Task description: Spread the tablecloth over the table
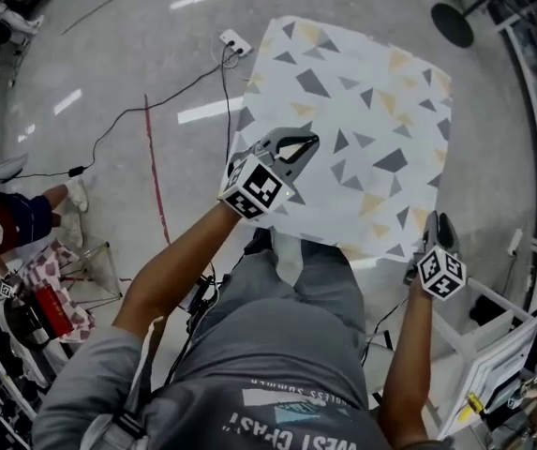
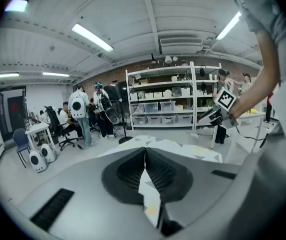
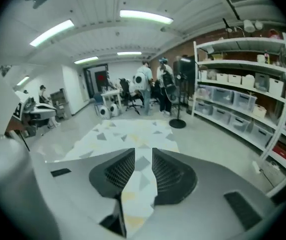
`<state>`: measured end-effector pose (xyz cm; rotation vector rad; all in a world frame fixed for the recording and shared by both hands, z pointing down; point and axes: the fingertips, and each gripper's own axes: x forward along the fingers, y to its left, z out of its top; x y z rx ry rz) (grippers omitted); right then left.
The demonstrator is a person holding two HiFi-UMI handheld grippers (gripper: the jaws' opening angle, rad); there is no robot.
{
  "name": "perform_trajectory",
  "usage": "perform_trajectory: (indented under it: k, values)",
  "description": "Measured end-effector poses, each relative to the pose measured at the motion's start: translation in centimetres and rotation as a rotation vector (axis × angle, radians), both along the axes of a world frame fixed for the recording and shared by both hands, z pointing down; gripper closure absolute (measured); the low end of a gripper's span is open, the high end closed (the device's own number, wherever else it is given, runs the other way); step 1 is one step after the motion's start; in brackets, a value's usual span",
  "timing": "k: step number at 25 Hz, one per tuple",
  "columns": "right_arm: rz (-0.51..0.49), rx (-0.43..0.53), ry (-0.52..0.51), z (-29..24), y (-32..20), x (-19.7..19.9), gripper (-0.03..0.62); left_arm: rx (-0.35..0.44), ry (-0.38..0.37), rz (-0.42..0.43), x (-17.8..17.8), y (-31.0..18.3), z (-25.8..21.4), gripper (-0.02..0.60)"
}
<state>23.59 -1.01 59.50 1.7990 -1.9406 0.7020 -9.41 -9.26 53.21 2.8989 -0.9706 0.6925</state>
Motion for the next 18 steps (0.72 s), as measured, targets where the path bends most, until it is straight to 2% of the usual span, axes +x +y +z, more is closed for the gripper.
perform_trajectory:
  k: [4,5,9,13,16,18]
  values:
    - [-0.175,0.221,-0.071,-10.7,-2.0,-9.3,0.574,0.071,0.07,-0.033,-2.2,1.8,-7.6,0.582]
    - [-0.224,0.265,-0.084,-13.3,-2.0,-11.5,0.583,0.098,0.088,-0.041,-2.8,2.4,-9.6,0.582]
    - [-0.417,0.396,-0.093,-22.1,-0.7,-19.0,0.583,0.205,0.191,-0.087,-5.0,4.9,-17.2,0.583]
    - [-0.568,0.508,-0.051,-29.6,2.2,-24.5,0.585,0.259,0.296,-0.159,-6.9,8.0,-23.1,0.583]
    - [-0.656,0.564,0.001,-33.9,4.9,-27.8,0.586,0.291,0.328,-0.166,-7.5,10.4,-26.5,0.582]
    - [-0.677,0.612,0.005,-36.9,6.3,-29.4,0.586,0.306,0.335,-0.152,-7.6,11.9,-28.5,0.583]
